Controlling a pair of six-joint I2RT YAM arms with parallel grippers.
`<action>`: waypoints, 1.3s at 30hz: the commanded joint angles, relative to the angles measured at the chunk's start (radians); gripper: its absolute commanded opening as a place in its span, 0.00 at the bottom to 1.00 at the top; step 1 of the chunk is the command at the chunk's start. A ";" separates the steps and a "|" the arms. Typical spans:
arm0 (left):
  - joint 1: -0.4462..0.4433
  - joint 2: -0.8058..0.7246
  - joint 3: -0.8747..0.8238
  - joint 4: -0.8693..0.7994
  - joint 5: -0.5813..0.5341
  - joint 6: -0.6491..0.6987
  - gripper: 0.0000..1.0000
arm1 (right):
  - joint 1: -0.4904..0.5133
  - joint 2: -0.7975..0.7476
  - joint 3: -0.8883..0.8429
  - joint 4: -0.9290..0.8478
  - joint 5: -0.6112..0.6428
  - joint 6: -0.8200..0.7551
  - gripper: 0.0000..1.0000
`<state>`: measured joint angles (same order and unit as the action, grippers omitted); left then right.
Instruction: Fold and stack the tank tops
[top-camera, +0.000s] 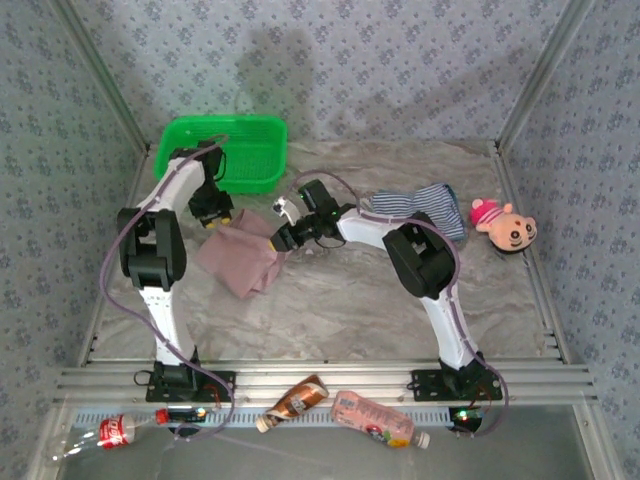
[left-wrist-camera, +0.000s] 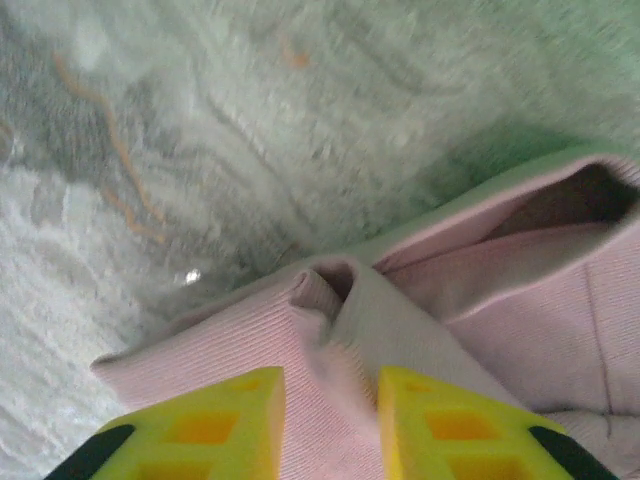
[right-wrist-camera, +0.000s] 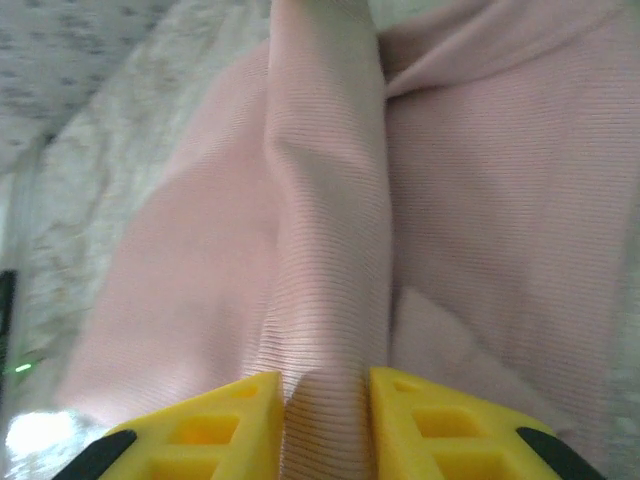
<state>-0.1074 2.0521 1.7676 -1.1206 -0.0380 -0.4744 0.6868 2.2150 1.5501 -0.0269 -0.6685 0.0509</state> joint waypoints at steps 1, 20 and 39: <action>-0.014 0.007 0.068 0.020 -0.015 0.008 0.36 | -0.017 0.003 0.023 -0.012 0.210 -0.051 0.28; 0.039 -0.245 -0.261 0.073 0.037 0.141 0.49 | 0.138 -0.213 -0.089 -0.077 0.485 0.092 0.51; 0.127 -0.131 -0.418 0.216 0.257 0.271 0.49 | 0.239 -0.056 -0.065 -0.213 0.608 0.052 0.38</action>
<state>0.0189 1.9110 1.3666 -0.9058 0.1806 -0.2394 0.9264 2.1735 1.5196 -0.1246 -0.1150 0.1272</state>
